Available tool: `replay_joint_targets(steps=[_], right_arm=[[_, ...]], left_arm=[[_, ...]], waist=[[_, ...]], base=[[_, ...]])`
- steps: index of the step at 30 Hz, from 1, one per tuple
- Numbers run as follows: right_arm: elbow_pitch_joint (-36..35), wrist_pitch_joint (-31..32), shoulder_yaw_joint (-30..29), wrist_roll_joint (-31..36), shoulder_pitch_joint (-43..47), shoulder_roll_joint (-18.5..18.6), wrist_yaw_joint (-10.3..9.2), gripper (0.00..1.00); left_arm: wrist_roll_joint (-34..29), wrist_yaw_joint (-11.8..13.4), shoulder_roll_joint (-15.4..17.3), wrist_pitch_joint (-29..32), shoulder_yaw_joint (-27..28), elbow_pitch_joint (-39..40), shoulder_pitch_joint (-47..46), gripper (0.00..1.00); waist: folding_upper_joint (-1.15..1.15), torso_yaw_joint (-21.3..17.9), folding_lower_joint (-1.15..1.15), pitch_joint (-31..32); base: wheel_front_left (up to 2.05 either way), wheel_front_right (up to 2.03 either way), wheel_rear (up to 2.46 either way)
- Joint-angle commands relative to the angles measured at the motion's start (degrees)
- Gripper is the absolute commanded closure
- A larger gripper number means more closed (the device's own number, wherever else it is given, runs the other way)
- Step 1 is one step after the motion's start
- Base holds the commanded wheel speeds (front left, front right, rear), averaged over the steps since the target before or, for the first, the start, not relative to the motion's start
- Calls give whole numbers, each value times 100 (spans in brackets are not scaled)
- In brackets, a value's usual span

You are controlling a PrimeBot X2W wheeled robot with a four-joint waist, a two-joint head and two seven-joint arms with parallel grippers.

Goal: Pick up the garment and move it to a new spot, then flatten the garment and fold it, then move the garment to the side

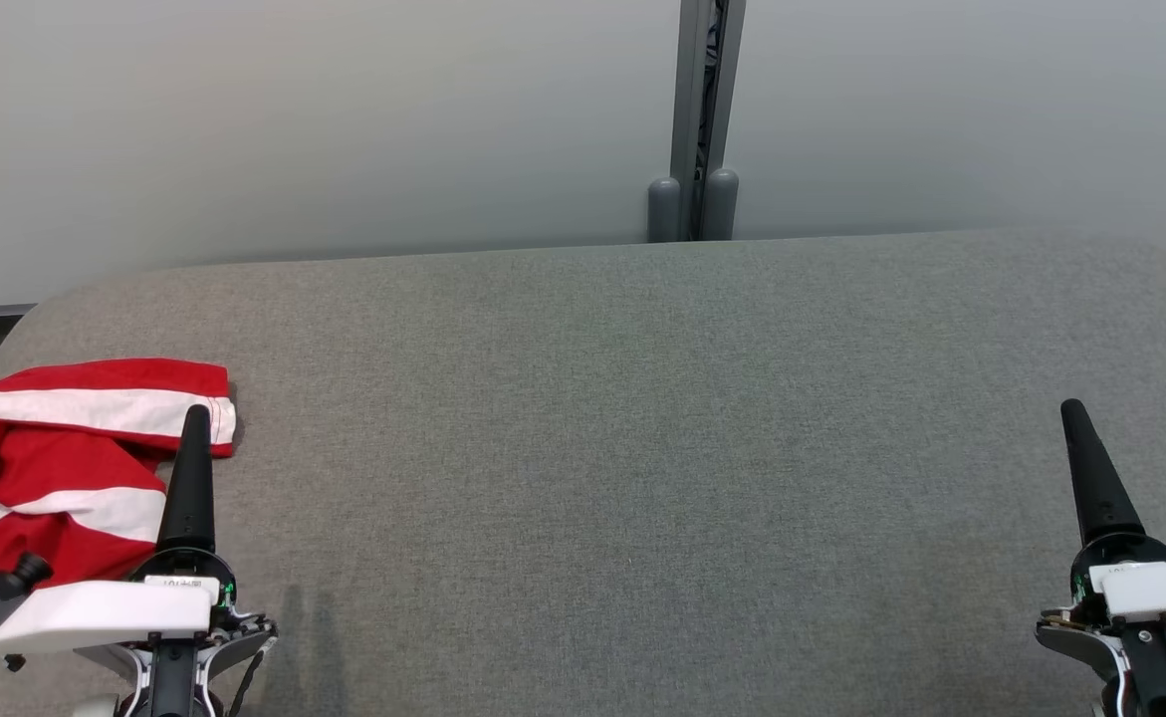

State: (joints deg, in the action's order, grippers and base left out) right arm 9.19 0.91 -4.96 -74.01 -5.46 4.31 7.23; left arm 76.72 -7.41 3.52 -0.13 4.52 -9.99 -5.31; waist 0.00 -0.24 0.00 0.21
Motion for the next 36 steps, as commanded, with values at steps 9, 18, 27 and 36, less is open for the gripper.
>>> replay_joint_targets(steps=[9, 18, 27, 36], right_arm=[[-411, -263, 244, 1658, -122, 285, 23, 0], [-370, -477, 523, 2940, -15, 371, 26, 0], [-202, -628, 659, 3682, 34, 388, 28, 0], [-3, -788, 763, 4357, 126, 356, 29, 0]], left_arm=[[-1598, -5, 136, -241, -138, 425, -112, 0], [-2981, 125, 283, -436, -332, 469, 74, 0], [-3732, 223, 394, -583, -470, 331, 190, 0], [-4440, 342, 508, -727, -618, 5, 284, 0]], waist=[[0, -10, 0, 36], [0, -21, 0, 85], [0, -27, 0, 124], [0, -34, 0, 155]], base=[[0, 0, 0], [0, 0, 0], [0, 0, 0], [0, 0, 0]])
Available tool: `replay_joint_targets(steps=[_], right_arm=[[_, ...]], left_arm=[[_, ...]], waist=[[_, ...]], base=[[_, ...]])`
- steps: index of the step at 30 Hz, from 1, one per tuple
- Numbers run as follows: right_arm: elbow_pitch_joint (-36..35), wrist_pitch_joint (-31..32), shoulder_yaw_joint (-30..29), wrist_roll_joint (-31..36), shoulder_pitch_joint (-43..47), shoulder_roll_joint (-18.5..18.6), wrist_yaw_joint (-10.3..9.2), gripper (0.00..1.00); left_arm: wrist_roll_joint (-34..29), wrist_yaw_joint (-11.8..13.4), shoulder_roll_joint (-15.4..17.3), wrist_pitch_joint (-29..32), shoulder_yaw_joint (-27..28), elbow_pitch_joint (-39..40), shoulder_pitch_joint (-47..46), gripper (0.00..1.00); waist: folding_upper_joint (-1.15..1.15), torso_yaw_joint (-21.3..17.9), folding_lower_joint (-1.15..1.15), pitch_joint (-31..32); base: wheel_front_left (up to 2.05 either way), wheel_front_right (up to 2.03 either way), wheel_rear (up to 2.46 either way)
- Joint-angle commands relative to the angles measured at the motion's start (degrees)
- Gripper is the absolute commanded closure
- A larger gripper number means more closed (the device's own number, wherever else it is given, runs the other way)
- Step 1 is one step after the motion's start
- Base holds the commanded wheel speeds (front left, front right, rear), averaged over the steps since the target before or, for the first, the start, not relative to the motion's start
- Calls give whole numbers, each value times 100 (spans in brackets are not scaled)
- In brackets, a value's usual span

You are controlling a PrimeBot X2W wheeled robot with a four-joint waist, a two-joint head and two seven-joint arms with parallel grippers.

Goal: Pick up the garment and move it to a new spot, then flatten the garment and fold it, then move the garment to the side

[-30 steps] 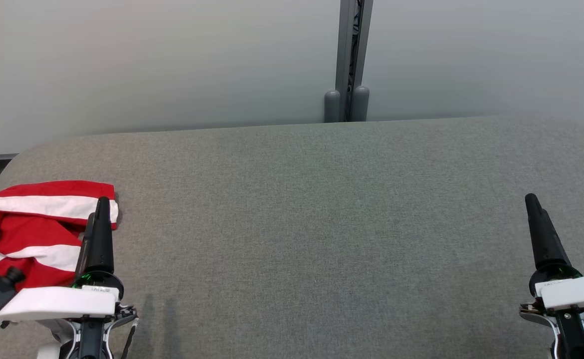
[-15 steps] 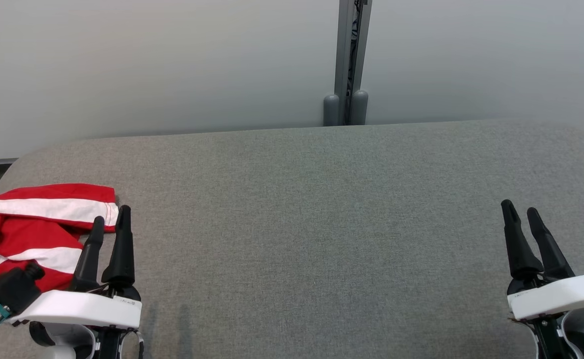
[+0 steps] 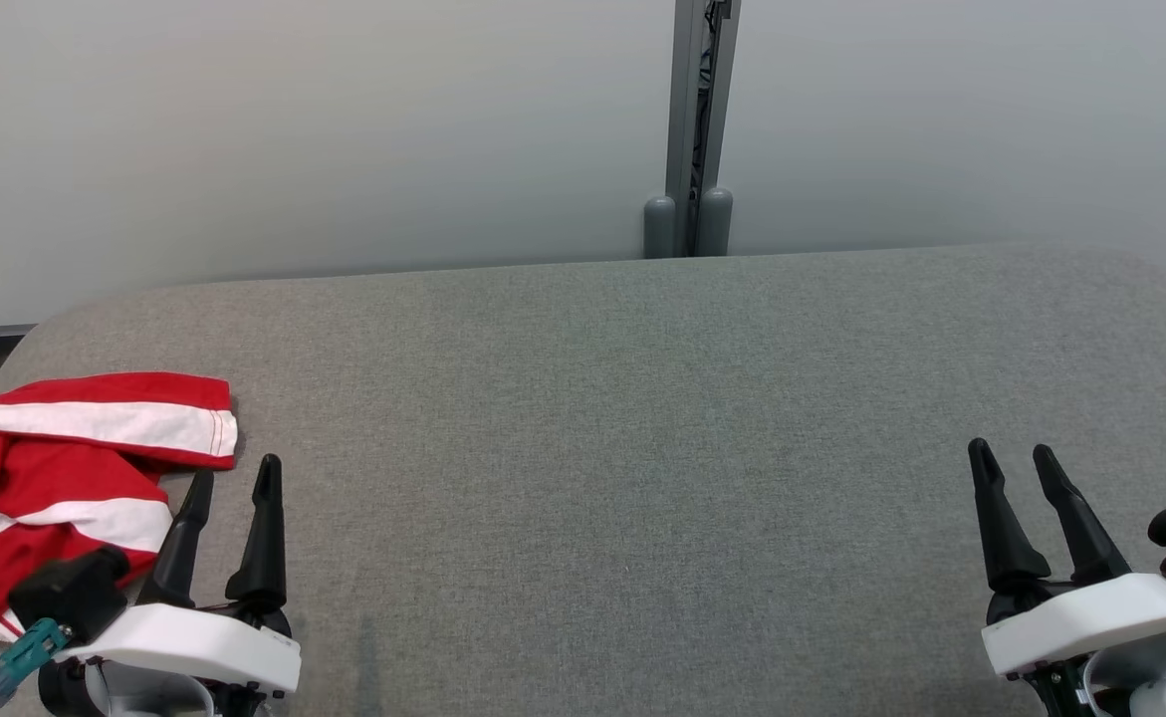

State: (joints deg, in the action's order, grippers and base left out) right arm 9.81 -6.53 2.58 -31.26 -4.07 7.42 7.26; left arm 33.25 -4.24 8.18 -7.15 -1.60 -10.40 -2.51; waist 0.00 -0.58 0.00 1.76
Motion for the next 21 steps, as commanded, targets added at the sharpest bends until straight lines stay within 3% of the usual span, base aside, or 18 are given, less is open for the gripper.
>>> replay_joint_targets(steps=[1, 21], right_arm=[[-40, -58, 12, 148, -3, 31, 27, 0], [45, -369, -78, 1365, 50, -22, 29, 0]], left_arm=[[-161, 33, 50, -44, -20, 5, 15, 0], [-1102, 249, 127, -329, -32, -378, 60, 0]], waist=[[0, -1, 0, 5], [0, -12, 0, 47]], base=[[0, 0, 0], [0, 0, 0]])
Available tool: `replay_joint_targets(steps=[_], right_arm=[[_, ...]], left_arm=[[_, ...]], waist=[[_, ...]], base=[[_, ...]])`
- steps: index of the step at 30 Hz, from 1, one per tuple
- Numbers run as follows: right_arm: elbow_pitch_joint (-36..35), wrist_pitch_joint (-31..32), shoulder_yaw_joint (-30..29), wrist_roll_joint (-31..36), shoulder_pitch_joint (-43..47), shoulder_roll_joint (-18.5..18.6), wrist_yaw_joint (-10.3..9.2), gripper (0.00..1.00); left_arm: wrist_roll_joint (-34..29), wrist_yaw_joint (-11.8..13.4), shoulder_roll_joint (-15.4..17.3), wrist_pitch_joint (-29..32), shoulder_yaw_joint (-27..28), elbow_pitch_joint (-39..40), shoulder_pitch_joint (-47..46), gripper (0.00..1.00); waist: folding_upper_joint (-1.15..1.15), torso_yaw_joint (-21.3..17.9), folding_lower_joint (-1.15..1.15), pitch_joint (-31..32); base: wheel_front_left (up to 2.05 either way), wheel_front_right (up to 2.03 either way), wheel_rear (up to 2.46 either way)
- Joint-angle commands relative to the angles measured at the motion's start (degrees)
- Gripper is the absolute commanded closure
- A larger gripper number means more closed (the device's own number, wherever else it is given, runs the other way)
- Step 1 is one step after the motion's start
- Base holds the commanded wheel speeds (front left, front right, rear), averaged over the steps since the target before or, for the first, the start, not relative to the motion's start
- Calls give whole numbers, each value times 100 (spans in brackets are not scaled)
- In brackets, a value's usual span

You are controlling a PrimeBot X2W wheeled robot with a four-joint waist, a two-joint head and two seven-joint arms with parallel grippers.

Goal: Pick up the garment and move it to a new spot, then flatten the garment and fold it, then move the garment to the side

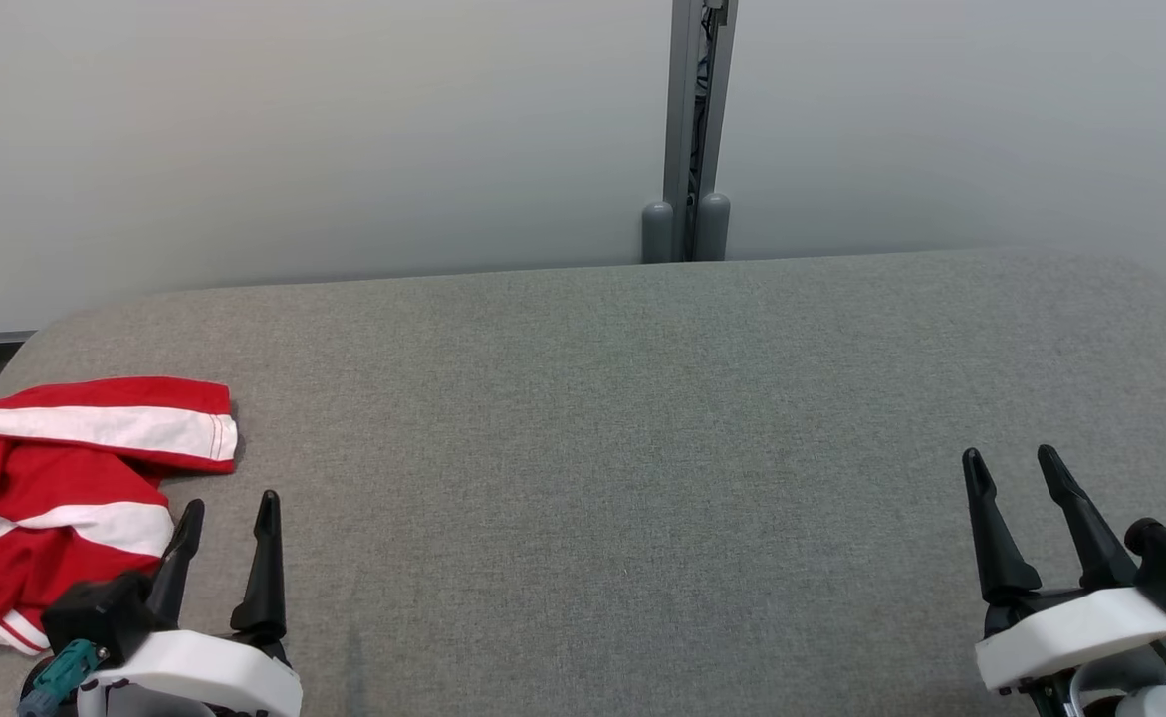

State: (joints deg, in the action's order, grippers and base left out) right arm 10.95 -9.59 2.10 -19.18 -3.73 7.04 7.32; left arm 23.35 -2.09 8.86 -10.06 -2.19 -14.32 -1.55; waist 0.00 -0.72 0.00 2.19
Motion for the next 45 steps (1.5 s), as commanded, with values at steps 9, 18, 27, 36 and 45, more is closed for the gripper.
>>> replay_joint_targets(steps=[9, 18, 27, 36, 45], right_arm=[[-102, -174, -107, 534, 63, -30, 23, 0], [-105, -284, -162, 857, 131, -73, 25, 0], [-8, -387, -198, 991, 171, -112, 26, 0], [25, -485, -203, 1139, 204, -111, 22, 0], [104, -584, -214, 1273, 206, -110, 23, 0]], left_arm=[[-394, 36, 98, -140, 48, -110, -8, 0], [-592, -2, 57, -250, 77, -276, -20, 0], [-795, -19, 50, -347, 115, -410, -18, 0], [-992, -43, 36, -437, 134, -526, -26, 0], [-1236, -56, 70, -517, 110, -626, -66, 0]], waist=[[0, 2, 0, 22], [0, 4, 0, 50], [0, 15, 0, 77], [0, 33, 0, 110], [0, 36, 0, 119]], base=[[0, 0, 0], [0, 0, 0], [0, 0, 0], [0, 0, 0], [0, 0, 0]])
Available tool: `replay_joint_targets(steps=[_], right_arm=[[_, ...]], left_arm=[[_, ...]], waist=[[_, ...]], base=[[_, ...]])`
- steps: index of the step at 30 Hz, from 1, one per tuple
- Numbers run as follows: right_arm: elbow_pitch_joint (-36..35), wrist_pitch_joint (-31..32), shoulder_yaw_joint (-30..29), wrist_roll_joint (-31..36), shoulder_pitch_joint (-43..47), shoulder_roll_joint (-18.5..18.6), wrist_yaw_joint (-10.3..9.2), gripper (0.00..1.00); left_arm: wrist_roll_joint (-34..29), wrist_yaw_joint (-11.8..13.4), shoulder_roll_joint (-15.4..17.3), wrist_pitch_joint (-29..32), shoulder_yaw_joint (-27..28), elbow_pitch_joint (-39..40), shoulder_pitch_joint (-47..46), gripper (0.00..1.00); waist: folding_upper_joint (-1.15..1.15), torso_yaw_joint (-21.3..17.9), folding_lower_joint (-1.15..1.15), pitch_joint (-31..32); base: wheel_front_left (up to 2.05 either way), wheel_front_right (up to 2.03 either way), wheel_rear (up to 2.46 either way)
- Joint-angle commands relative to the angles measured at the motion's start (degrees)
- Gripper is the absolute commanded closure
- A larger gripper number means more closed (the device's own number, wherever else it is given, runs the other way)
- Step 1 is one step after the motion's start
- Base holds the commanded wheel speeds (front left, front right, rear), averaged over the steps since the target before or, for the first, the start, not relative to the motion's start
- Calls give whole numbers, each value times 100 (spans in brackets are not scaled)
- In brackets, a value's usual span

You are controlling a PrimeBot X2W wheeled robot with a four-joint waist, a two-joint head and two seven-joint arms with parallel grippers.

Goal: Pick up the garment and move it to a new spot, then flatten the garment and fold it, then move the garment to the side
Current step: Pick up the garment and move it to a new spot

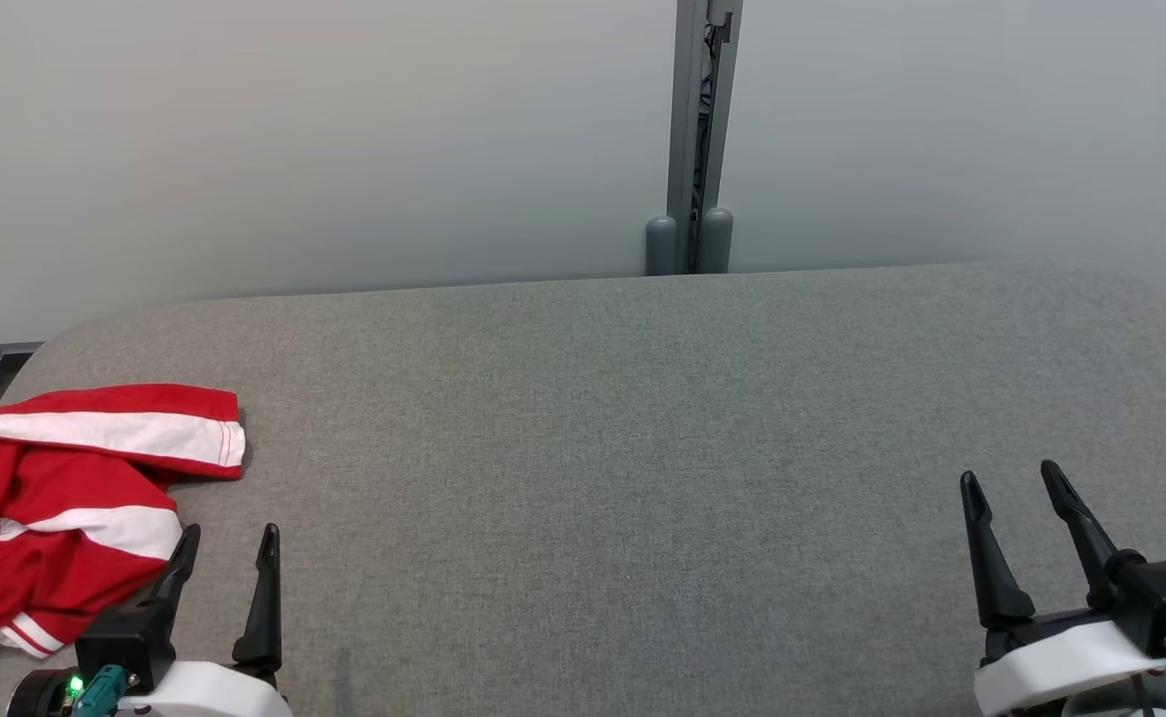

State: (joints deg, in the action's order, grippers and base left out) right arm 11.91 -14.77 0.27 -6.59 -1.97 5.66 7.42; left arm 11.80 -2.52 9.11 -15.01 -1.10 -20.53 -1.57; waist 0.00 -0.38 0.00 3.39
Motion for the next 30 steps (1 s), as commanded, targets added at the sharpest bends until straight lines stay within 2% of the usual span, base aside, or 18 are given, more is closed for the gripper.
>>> replay_joint_targets(steps=[1, 8, 13, 30], right_arm=[[20, -54, -39, -20, 31, 23, 13, 0], [88, -49, -64, -111, 34, 19, 13, 0], [42, -36, -94, -147, 63, -18, 13, 0], [-275, 103, 150, -221, -4, -124, 13, 0]], left_arm=[[-57, -18, 49, -15, 5, -12, -70, 0], [55, -46, 28, -15, 32, -44, -109, 0], [149, -21, 22, -15, 95, -51, -172, 0], [444, 30, 128, -11, 392, -87, -349, 0]], waist=[[0, 5, 0, 1], [0, 38, 0, -7], [0, 234, 0, -26], [0, 1875, 0, -125]], base=[[0, 0, 0], [0, 0, 0], [0, 0, 0], [0, 0, 0]])
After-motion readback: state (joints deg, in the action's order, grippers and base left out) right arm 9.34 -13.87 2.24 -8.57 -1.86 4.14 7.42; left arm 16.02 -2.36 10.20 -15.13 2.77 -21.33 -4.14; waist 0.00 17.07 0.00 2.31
